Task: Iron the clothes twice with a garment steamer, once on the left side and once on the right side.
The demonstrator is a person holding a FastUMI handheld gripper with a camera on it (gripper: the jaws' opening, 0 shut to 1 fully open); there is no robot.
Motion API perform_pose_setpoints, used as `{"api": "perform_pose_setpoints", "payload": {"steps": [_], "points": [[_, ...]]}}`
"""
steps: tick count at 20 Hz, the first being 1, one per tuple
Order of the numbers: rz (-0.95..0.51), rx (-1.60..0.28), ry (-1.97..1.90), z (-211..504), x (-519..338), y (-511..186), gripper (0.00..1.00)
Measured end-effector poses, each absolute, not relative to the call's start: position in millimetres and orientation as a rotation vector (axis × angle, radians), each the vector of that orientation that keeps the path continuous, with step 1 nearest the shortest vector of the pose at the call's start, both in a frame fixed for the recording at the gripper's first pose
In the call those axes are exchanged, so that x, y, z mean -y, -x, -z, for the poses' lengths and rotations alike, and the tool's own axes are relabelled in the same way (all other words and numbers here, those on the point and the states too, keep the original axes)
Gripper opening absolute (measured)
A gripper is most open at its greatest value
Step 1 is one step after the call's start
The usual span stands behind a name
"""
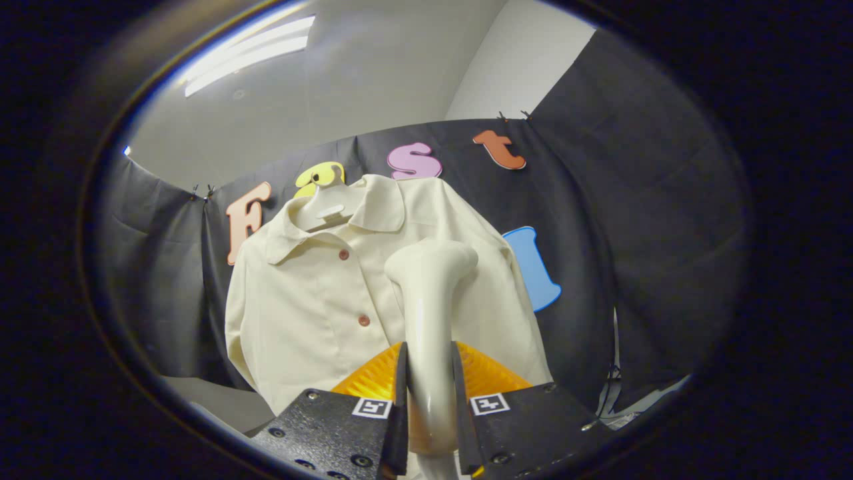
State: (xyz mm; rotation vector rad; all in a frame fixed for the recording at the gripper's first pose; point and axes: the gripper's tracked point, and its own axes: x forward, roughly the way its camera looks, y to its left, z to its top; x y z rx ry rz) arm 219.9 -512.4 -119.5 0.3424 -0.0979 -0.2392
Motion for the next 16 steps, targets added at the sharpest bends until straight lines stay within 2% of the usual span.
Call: {"api": "perform_pose_setpoints", "payload": {"steps": [16], "points": [[0.301,-0.044,-0.417,225,518,-167,0.29]]}}
